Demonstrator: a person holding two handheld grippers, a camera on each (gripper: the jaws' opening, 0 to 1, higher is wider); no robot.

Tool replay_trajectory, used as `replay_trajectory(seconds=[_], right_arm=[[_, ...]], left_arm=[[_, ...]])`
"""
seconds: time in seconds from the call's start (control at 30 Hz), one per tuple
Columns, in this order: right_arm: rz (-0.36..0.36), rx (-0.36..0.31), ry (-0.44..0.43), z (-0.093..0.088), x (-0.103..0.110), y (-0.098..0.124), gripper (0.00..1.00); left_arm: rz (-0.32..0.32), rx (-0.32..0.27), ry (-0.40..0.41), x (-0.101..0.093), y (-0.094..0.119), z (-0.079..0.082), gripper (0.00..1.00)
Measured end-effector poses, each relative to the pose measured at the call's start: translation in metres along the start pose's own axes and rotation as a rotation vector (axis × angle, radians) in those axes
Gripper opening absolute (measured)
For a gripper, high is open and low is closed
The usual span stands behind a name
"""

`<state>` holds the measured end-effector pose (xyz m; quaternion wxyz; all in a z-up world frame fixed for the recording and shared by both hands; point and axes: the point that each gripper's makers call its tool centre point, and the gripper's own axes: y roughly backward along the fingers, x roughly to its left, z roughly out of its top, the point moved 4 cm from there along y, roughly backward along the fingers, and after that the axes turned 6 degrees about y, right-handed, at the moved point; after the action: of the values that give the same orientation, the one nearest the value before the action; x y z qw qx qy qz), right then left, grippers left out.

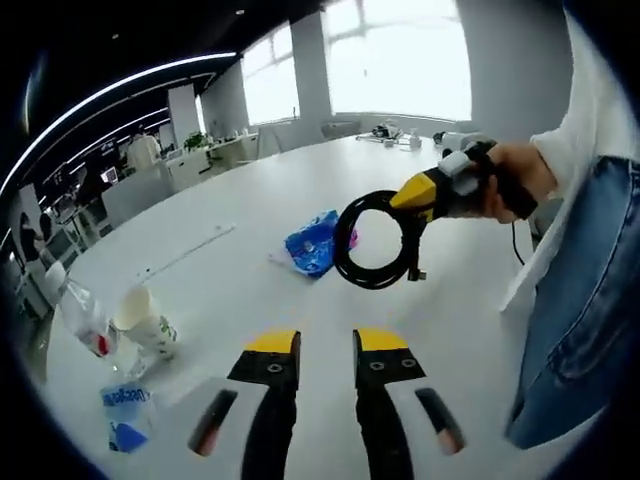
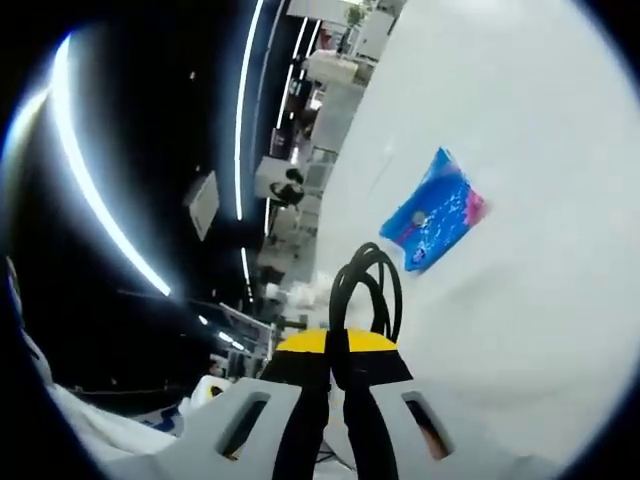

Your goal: Arrange the tabletop items into an orderly group along one side of the table until the central work area is clear of visible clutter.

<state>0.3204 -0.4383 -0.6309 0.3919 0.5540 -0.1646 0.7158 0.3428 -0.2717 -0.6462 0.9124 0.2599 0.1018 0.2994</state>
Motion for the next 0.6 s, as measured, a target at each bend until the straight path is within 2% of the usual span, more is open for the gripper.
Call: replay_trajectory(seconds=[0.17,0.37,0.5,0.6], right_arm=[[-0.022,0.001,-0.018,0.003,-0.016,0.0,0.0],[-0.025,0.0,-0.02,0.007,-0.027,0.002,0.0],[-0.045,-0.014,-0.06,0.002,-0.034,0.003,0.0],[-0.041,-0.013,-0.056,-0.002,-0.034,0.003,0.0]], left_arm=[[0.031,-0.026,0.081,0.01,0.005,0.0,0.2],[0.042,-0.018,0.103,0.011,0.008,-0.006,0.21],[0.046,-0.02,0.117,0.011,0.009,-0.008,0.2],[0.05,-0.023,0.128,0.012,0.009,-0.008,0.2]])
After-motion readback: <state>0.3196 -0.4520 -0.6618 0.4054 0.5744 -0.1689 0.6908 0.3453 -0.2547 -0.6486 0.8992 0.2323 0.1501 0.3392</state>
